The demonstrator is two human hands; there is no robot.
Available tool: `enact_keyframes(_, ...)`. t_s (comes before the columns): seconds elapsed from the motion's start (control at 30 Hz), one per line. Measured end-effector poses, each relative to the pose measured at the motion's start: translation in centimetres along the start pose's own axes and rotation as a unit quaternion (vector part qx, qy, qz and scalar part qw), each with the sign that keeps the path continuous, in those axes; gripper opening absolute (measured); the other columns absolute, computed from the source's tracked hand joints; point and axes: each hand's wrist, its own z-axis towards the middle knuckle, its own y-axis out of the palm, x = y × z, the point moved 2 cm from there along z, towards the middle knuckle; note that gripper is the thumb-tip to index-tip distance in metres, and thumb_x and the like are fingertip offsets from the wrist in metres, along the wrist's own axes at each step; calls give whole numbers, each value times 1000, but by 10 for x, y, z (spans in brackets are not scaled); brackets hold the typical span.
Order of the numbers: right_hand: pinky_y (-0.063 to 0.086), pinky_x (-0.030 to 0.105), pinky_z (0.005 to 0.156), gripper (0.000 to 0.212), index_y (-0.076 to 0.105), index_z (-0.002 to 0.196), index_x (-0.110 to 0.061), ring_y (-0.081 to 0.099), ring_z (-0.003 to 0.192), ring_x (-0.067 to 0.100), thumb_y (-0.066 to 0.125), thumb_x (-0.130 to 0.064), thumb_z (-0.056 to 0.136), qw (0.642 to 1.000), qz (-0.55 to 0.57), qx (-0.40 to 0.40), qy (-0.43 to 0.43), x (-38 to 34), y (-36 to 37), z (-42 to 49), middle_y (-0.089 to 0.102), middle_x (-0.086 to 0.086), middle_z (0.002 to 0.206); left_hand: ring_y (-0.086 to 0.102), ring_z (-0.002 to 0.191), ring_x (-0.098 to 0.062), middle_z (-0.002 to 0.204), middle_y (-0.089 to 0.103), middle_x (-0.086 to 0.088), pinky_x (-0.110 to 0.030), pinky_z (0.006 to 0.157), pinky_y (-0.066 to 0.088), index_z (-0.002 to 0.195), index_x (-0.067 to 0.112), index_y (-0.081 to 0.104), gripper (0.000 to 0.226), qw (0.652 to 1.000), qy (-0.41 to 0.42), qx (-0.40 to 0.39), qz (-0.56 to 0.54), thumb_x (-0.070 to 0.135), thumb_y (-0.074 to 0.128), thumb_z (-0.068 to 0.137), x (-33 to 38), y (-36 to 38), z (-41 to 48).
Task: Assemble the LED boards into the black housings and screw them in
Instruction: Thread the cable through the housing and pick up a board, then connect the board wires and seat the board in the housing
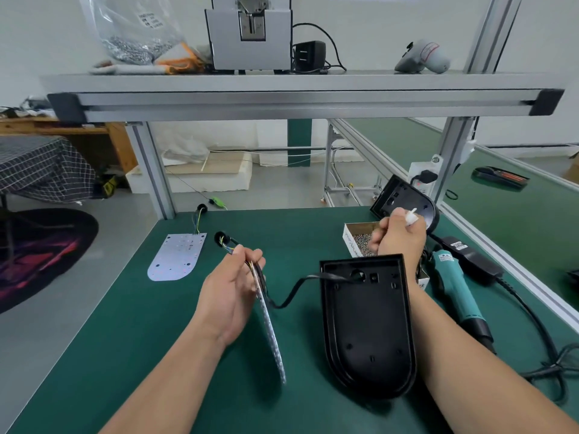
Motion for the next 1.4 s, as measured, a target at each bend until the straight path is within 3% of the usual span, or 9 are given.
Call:
enact_keyframes(0.1,35,24,39,11,46,104,-16,48,44,12,48,-26,109,999,12,49,-9,-1,4,13,56,-5,68,44,79,-17,84,38,-5,-35,78,37,82,17,70,39,1000,14,-1,-1,30,47,111,0,4,-3)
enact_keyframes(0.2,38,26,39,12,45,99,-21,49,42,13,48,-25,110,997,2,69,-22,1,11,15,56,-3,72,31,65,-16,74,25,-2,-33,65,30,91,10,65,22,998,23,41,36,19,51,107,-1,6,-4)
enact_keyframes(0.3,43,33,49,10,44,100,-22,51,42,15,45,-23,110,996,-34,60,-49,6,14,13,55,3,78,30,65,-16,75,24,-2,-30,65,34,91,10,62,12,993,28,85,70,12,54,100,-2,10,-8)
enact_keyframes(0.47,41,20,39,8,41,109,-12,51,38,9,42,-19,112,994,-37,88,-51,4,10,14,53,3,74,46,64,-8,76,54,9,-33,71,39,77,8,60,19,967,71,153,190,24,57,86,2,8,-19)
enact_keyframes(0.57,38,18,38,8,40,111,-11,49,38,9,41,-18,113,994,-28,91,-44,3,12,13,52,4,76,37,54,-5,61,43,15,-31,61,31,59,27,49,36,955,59,98,274,18,55,93,-8,20,-23)
enact_keyframes(0.73,35,20,37,13,41,100,-19,46,38,10,42,-19,112,995,-1,95,-36,5,22,7,52,5,77,42,62,-6,70,50,13,-18,58,40,81,23,57,21,922,80,8,379,29,67,99,-38,30,-24)
enact_keyframes(1.03,45,22,39,12,42,101,-12,50,38,10,43,-15,112,997,-1,63,-35,10,39,-20,53,6,74,42,71,-11,76,49,9,-24,67,39,87,21,60,18,928,65,-101,352,25,69,102,-34,30,-20)
enact_keyframes(1.23,44,17,50,3,59,102,-9,54,52,5,60,-11,104,979,-114,-163,-51,6,32,-31,70,-1,71,44,64,-6,68,53,15,-17,62,39,82,20,63,18,954,57,-68,288,35,72,85,-27,29,-20)
enact_keyframes(1.4,54,34,71,7,73,91,-17,65,78,10,68,-16,87,849,-335,-405,-58,-1,17,-41,77,4,88,50,72,-14,75,57,3,-31,74,44,80,20,66,21,966,56,-42,249,16,74,99,-26,24,-16)
